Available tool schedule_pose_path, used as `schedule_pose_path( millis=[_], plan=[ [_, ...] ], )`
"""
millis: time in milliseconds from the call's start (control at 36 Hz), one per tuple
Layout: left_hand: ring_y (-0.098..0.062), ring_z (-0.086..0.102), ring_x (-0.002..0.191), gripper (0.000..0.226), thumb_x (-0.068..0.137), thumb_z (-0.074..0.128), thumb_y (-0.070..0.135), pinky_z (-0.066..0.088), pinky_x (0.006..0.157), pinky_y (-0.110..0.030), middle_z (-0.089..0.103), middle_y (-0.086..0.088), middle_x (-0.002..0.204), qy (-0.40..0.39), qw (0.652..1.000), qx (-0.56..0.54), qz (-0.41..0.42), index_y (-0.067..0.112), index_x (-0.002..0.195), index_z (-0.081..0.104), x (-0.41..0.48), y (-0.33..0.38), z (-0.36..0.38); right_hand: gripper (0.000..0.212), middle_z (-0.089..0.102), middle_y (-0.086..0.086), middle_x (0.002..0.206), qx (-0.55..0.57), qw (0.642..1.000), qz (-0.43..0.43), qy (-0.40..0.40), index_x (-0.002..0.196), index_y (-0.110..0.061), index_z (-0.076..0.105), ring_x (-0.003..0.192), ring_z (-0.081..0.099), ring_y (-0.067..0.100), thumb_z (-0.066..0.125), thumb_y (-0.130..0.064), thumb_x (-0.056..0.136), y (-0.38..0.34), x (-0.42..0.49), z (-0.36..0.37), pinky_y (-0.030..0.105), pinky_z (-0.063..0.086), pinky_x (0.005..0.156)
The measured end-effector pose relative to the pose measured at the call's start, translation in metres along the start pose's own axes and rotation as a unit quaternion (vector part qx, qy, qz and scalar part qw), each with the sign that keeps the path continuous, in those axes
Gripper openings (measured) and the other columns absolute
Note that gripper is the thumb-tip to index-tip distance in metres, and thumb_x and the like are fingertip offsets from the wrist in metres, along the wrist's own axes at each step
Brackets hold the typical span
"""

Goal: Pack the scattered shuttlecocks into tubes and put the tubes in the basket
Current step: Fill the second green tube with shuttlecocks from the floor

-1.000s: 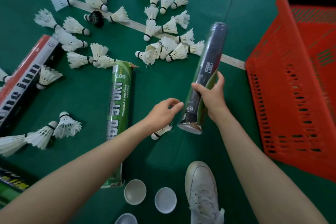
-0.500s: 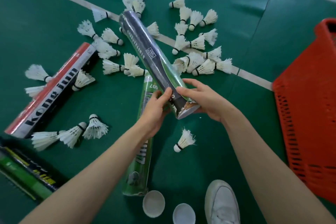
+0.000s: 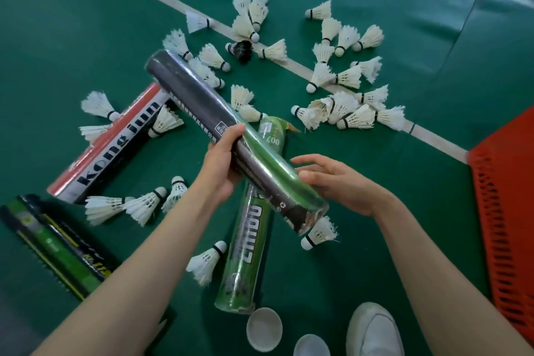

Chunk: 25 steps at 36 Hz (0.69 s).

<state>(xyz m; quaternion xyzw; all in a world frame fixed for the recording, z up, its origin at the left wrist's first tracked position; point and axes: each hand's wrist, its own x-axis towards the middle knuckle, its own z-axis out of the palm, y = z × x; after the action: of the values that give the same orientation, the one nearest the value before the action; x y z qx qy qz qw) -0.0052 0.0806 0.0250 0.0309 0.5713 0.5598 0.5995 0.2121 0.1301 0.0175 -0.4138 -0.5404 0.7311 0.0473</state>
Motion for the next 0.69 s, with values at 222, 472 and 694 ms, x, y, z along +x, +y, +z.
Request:
schedule_pose_path(
  millis=[222, 472, 694],
  plan=[
    [-0.025, 0.071, 0.081, 0.059, 0.073, 0.079, 0.019, 0.059, 0.068, -0.037, 0.065, -0.009, 0.103, -0.107, 0.914, 0.391, -0.015, 0.024, 0.119, 0.042, -0.021, 0.009, -0.020, 0.070, 0.052, -0.007, 0.120, 0.138, 0.971, -0.076, 0.181, 0.150, -0.030, 0.013, 0.110, 0.061, 0.021, 0.054, -0.035, 0.093, -0.028, 0.029, 0.016, 0.046, 0.050, 0.096],
    [-0.014, 0.059, 0.087, 0.071, 0.063, 0.081, 0.036, 0.053, 0.073, -0.033, 0.055, 0.001, 0.105, -0.108, 0.724, 0.679, 0.059, 0.027, 0.120, 0.038, -0.014, 0.005, -0.029, 0.065, 0.060, 0.007, 0.121, 0.281, 0.906, -0.086, 0.304, 0.133, -0.034, 0.027, 0.102, 0.065, 0.024, 0.070, -0.022, 0.086, -0.032, 0.053, 0.022, 0.043, 0.059, 0.072],
    [-0.019, 0.056, 0.087, 0.078, 0.067, 0.073, 0.056, 0.050, 0.071, -0.034, 0.051, 0.002, 0.105, -0.006, 0.659, 0.737, 0.151, 0.030, 0.128, 0.033, 0.008, 0.001, -0.029, 0.016, 0.060, 0.001, 0.105, 0.241, 0.919, -0.076, 0.303, 0.109, -0.021, 0.050, 0.105, 0.058, 0.019, 0.046, -0.032, 0.100, -0.030, 0.080, 0.038, 0.040, 0.051, 0.090]
  ],
)
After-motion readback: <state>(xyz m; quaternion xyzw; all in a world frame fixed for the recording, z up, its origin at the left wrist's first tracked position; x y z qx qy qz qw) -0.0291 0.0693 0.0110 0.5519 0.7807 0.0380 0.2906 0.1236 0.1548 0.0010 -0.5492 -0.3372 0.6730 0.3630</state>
